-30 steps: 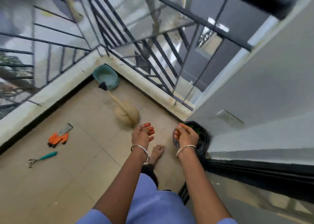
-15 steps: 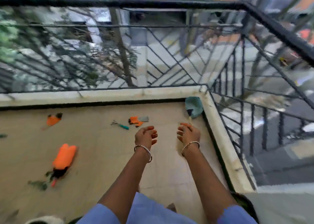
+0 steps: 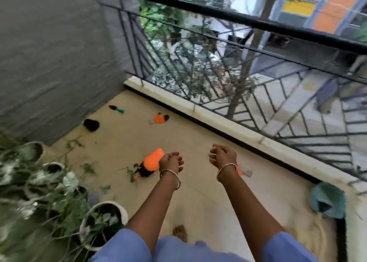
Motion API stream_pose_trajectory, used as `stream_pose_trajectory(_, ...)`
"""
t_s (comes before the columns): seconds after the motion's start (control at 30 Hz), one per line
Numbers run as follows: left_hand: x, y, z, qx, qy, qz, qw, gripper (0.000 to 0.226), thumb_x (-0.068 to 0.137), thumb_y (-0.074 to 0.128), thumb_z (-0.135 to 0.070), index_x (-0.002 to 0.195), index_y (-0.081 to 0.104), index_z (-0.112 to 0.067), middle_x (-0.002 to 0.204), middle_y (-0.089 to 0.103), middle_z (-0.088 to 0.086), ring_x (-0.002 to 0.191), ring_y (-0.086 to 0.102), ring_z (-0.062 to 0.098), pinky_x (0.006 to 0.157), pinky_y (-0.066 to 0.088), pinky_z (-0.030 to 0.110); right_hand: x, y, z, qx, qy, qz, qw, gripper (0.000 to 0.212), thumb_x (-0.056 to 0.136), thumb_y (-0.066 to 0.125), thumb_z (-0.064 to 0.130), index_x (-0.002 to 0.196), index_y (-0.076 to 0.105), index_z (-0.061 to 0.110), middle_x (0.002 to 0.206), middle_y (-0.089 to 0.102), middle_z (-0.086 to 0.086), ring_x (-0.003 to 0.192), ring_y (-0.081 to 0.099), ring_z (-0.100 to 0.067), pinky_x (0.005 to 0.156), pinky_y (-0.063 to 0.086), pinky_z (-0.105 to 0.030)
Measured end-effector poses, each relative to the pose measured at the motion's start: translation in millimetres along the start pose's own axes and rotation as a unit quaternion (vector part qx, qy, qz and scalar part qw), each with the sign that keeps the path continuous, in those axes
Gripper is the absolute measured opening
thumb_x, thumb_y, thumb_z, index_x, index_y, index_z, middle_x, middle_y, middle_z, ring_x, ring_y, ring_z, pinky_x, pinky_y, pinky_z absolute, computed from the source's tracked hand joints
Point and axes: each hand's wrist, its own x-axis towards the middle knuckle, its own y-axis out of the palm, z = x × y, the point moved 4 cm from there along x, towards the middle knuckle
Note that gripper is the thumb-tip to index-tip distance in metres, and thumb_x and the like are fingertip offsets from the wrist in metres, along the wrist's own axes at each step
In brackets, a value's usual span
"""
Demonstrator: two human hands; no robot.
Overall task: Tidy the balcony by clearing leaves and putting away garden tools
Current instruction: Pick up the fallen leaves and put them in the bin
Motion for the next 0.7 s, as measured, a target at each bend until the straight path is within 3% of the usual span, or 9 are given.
stream_pose_trajectory(0.17,53,-59,-24,-0.065,-0.015,-0.086,0.994,0.025,0.093,0.044,0.002,0.079,0.056,-0.015,0.069,0.057,0.005,0.056,0.052,0.016,0.044,0.039,0.019,3,93,-4,-0.073,0.003,0.078,0.994,0.021,0.089,0.051,0.000,0.094,0.069,0.008,0.074,0.064,-0.008,0.059,0.058,-0.018,0.052,0.048,-0.023)
stream_pose_trajectory(0.3,85,-92,-20,-0.110,-0.049,-0.138,0.983,0.019,0.090,0.049,0.002,0.093,0.062,-0.010,0.069,0.059,0.008,0.057,0.054,0.020,0.051,0.041,0.023,14,140,-15,-0.128,0.009,0.117,0.985,0.021,0.090,0.050,-0.001,0.095,0.069,0.006,0.074,0.064,-0.009,0.059,0.057,-0.018,0.054,0.049,-0.026)
stream_pose_trajectory(0.47,123,-126,-18,-0.165,-0.080,-0.231,0.955,0.016,0.086,0.054,0.005,0.088,0.066,-0.005,0.045,0.058,0.002,0.041,0.052,0.016,0.042,0.038,0.019,48,198,-36,-0.200,0.032,0.154,0.967,0.020,0.089,0.051,-0.001,0.095,0.069,0.006,0.077,0.065,-0.012,0.061,0.058,-0.020,0.053,0.049,-0.027)
stream_pose_trajectory(0.57,156,-141,-16,-0.185,-0.100,-0.271,0.939,0.020,0.085,0.052,0.005,0.095,0.067,-0.004,0.051,0.061,0.006,0.050,0.054,0.020,0.044,0.040,0.022,74,236,-49,-0.246,0.038,0.187,0.950,0.019,0.088,0.052,0.000,0.093,0.070,0.005,0.076,0.066,-0.013,0.059,0.058,-0.021,0.052,0.047,-0.027)
stream_pose_trajectory(0.7,204,-148,-19,-0.212,-0.120,-0.314,0.918,0.013,0.090,0.059,-0.005,0.077,0.062,-0.006,0.053,0.056,0.007,0.044,0.048,0.017,0.042,0.036,0.021,117,295,-62,-0.319,0.030,0.229,0.919,0.015,0.089,0.054,0.004,0.089,0.069,0.007,0.074,0.067,-0.014,0.056,0.059,-0.021,0.052,0.048,-0.028)
